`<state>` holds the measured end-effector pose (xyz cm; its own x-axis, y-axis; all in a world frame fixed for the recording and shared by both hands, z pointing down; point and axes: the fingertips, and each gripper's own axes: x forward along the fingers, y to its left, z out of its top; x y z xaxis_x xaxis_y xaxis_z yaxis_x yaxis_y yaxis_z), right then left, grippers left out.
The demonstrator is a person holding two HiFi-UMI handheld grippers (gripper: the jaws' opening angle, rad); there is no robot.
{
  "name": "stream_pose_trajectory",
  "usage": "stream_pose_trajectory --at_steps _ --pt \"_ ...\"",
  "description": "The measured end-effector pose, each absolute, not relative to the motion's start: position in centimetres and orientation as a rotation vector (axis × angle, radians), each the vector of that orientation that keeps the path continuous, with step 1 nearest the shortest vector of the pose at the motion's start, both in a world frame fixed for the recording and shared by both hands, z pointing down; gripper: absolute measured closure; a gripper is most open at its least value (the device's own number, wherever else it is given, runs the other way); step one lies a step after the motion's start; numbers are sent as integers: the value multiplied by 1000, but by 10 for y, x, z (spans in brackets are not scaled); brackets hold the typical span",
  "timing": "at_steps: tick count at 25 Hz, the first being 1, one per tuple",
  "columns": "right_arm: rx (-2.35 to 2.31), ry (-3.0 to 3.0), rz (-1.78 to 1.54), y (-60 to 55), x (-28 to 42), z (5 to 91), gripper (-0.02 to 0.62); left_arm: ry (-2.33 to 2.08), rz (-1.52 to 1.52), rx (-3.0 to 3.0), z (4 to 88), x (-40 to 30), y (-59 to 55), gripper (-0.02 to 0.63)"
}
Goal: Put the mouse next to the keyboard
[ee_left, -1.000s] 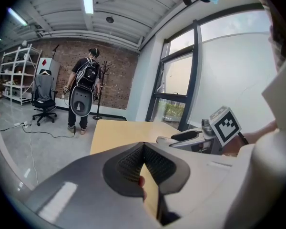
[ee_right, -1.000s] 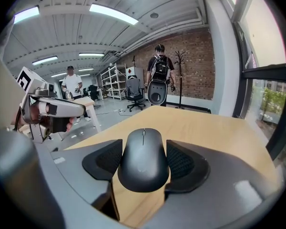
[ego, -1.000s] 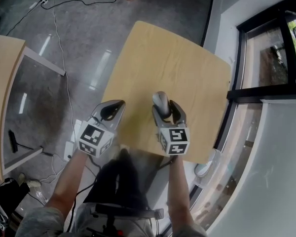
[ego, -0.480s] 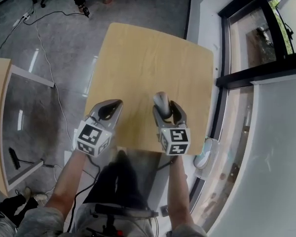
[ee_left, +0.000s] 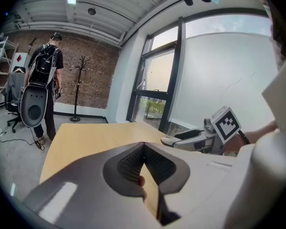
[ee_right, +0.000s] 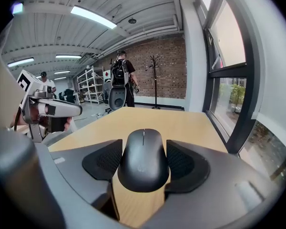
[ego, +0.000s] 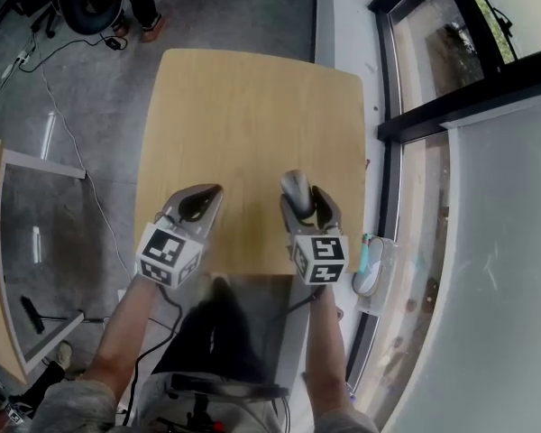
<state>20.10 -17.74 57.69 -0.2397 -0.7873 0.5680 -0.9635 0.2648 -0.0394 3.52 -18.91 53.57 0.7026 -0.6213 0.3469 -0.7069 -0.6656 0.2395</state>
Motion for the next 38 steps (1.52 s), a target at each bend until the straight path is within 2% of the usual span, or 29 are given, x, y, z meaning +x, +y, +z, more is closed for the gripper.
stream_pose_trajectory --at_steps 17,38 --pt "1725 -2003 593 -153 254 594 290 -908 369 2591 551 72 -185 607" --pt "1754 -1934 642 -134 285 634 290 -841 416 2567 589 100 -175 607"
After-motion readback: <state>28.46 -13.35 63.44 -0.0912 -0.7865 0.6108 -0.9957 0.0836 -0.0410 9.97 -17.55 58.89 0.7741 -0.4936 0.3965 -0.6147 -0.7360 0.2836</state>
